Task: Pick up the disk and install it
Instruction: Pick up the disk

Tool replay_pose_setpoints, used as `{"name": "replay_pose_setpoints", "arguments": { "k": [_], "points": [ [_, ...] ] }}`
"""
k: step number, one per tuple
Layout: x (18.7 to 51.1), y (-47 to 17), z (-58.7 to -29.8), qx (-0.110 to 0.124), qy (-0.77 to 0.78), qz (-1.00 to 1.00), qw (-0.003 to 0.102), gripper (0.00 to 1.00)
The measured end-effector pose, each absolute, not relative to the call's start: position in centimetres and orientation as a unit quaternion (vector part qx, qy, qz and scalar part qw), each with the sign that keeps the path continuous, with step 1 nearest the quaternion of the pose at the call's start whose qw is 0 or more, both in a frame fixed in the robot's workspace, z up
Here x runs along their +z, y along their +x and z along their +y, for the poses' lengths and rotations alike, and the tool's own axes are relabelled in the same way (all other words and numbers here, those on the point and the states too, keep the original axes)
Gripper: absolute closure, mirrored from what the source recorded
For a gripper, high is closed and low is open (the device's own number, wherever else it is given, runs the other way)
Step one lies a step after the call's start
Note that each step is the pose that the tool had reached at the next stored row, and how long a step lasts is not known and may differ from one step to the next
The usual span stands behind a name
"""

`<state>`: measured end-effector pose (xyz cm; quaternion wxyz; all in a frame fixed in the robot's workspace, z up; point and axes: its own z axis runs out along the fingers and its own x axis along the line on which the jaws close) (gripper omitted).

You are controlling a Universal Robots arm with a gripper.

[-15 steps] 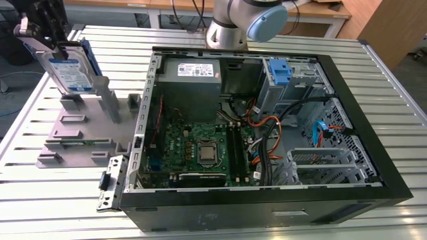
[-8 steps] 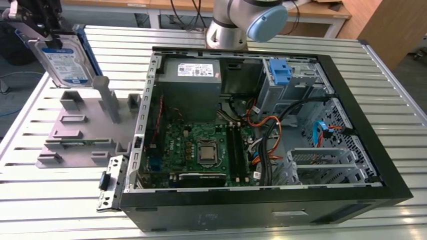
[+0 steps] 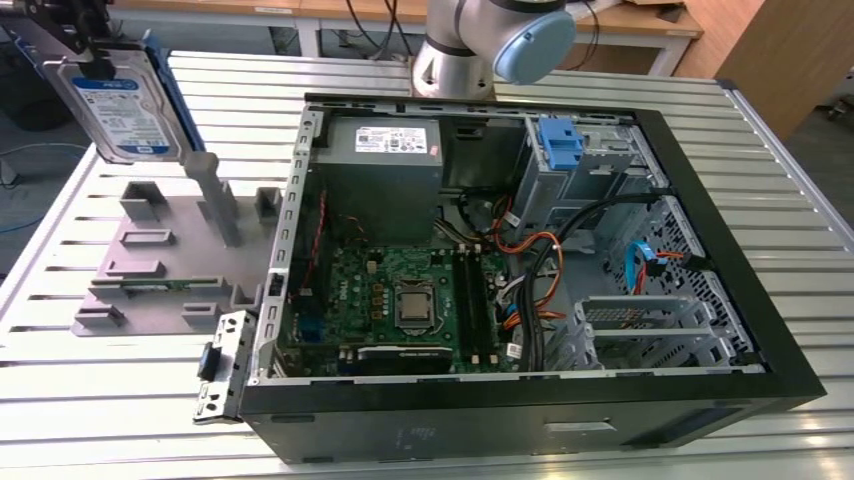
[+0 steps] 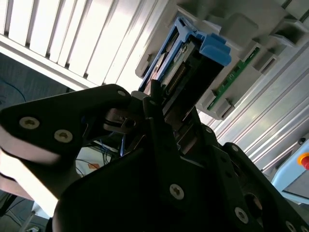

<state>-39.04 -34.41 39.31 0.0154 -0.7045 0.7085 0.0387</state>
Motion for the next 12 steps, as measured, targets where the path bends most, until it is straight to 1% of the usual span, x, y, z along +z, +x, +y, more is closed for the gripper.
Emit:
{"name": "replay_pose_setpoints", "arguments": {
  "k": [6,8,12],
  "points": [
    [39.39,-39.04,-34.4,0.039,-0.704,0.708,0.015,0.65],
    [39.4,-39.01,-34.41,0.044,-0.704,0.709,0.01,0.65],
    [39.38,-39.02,-34.4,0.045,-0.704,0.709,0.009,0.65]
  ]
}}
